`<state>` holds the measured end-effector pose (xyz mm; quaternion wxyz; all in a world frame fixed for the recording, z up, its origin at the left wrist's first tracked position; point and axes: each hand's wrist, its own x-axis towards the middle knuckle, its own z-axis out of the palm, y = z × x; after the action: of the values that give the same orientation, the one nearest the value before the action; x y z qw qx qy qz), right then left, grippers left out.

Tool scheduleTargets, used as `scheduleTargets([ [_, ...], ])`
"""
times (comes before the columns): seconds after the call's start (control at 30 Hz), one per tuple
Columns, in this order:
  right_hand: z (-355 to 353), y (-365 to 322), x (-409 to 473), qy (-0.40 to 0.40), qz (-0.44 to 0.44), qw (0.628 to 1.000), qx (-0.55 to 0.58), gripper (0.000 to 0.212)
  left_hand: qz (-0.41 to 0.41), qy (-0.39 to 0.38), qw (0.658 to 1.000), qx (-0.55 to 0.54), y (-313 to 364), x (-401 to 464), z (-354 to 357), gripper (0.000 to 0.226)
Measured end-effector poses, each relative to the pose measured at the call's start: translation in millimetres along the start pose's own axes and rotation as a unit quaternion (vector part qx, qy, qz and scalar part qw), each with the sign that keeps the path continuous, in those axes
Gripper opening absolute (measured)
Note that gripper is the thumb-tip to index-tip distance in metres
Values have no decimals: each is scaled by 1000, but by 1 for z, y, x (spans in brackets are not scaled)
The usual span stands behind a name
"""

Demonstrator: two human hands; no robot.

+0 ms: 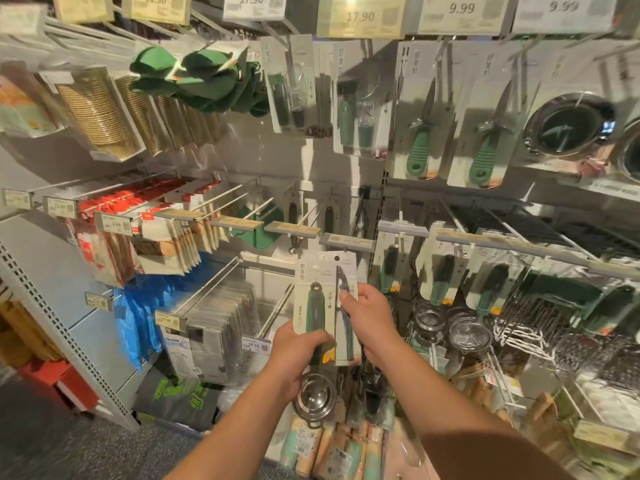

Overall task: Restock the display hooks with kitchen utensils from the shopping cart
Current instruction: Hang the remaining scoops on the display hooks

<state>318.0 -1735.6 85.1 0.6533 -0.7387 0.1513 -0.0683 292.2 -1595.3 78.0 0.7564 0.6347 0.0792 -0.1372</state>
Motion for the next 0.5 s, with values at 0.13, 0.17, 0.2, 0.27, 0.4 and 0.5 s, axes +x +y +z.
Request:
scheduleTargets([
  [0.13, -2, -1, 1, 43, -23, 998, -29, 30, -9, 24, 999, -22, -1, 4, -1, 25],
  [0.17, -1, -1, 1, 54, -24, 998, -34, 28, -7, 27, 999, -24, 0, 5, -3, 24],
  [0.2, -1, -1, 3, 61, -19, 997, -39, 28, -3, 26, 999, -24, 0, 5, -4, 24],
  [0.27, -1, 0, 7, 74, 0, 997, -31, 33, 4, 18, 999, -29, 3, 3, -6, 22],
  [0.4, 1, -4, 10, 86, 11, 996, -33, 47, 23, 2, 999, -37, 5, 5, -11, 24],
  [0.5, 3, -11, 14, 84, 22, 996, -27, 47, 27, -3, 999, -35, 5, 6, -13, 25],
])
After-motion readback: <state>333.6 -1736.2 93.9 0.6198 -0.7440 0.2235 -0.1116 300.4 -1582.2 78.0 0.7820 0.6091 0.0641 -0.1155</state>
